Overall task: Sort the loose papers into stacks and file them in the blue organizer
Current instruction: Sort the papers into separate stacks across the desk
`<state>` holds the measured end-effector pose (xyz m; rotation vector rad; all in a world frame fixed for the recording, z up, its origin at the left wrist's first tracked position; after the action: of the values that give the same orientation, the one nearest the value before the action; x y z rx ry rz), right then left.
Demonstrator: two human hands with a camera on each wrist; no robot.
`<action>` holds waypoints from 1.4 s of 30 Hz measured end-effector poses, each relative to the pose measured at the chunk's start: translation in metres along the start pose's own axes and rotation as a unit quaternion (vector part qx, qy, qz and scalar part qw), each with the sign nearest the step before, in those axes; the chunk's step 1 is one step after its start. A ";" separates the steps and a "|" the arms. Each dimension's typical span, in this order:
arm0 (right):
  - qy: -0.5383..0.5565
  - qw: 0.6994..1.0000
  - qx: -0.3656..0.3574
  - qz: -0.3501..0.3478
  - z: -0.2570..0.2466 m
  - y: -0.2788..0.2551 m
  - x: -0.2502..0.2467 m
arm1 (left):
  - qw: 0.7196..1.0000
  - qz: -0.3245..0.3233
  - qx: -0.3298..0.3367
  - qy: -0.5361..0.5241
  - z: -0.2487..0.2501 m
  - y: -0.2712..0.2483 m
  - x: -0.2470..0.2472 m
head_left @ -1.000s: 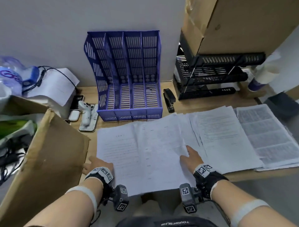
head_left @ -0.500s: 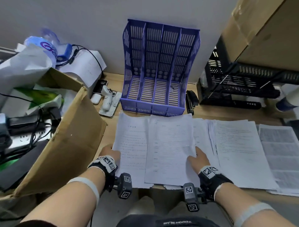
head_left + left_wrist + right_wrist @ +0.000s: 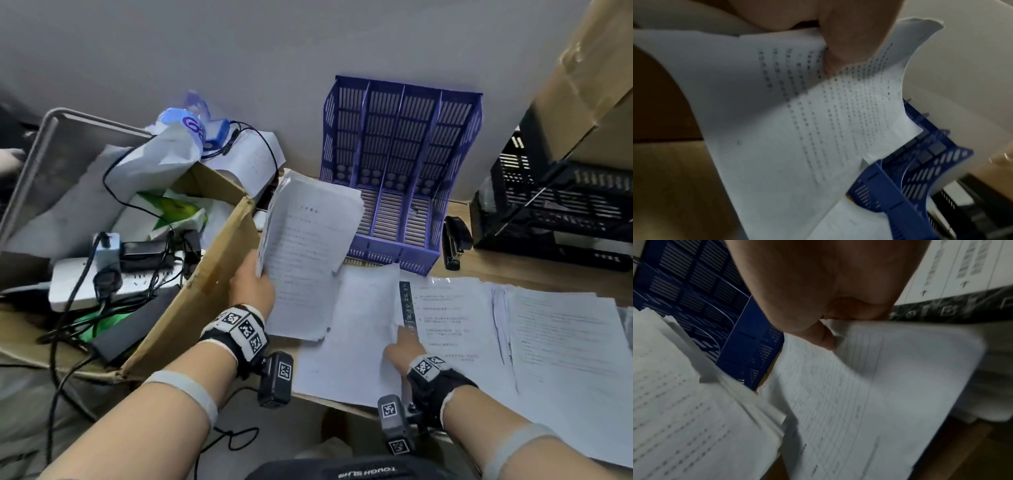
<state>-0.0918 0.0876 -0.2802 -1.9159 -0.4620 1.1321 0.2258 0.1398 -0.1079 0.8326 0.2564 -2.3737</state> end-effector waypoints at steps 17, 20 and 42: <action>0.057 0.989 -0.115 0.068 -0.006 -0.034 -0.032 | 0.951 -0.243 -0.153 -0.114 -0.072 -0.059 0.113; 0.056 0.988 -0.101 0.100 0.008 -0.032 -0.035 | 0.949 -0.239 -0.187 -0.090 -0.074 -0.061 0.114; 0.143 0.987 -0.052 0.048 0.053 -0.029 -0.057 | 0.948 -0.245 -0.181 -0.089 -0.092 -0.050 0.127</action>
<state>-0.1636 0.0914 -0.2390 -2.1699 -0.2774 0.8855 0.1631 0.1522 -0.2595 0.4056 0.8820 -2.7075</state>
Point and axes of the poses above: each hand's wrist, its own y-axis towards the middle knuckle, its own x-axis out of the palm, z = x × y, the point moved 9 cm from there along y, towards the middle knuckle, and after that the axes turned 14 degrees about x, right-handed, at the moved point
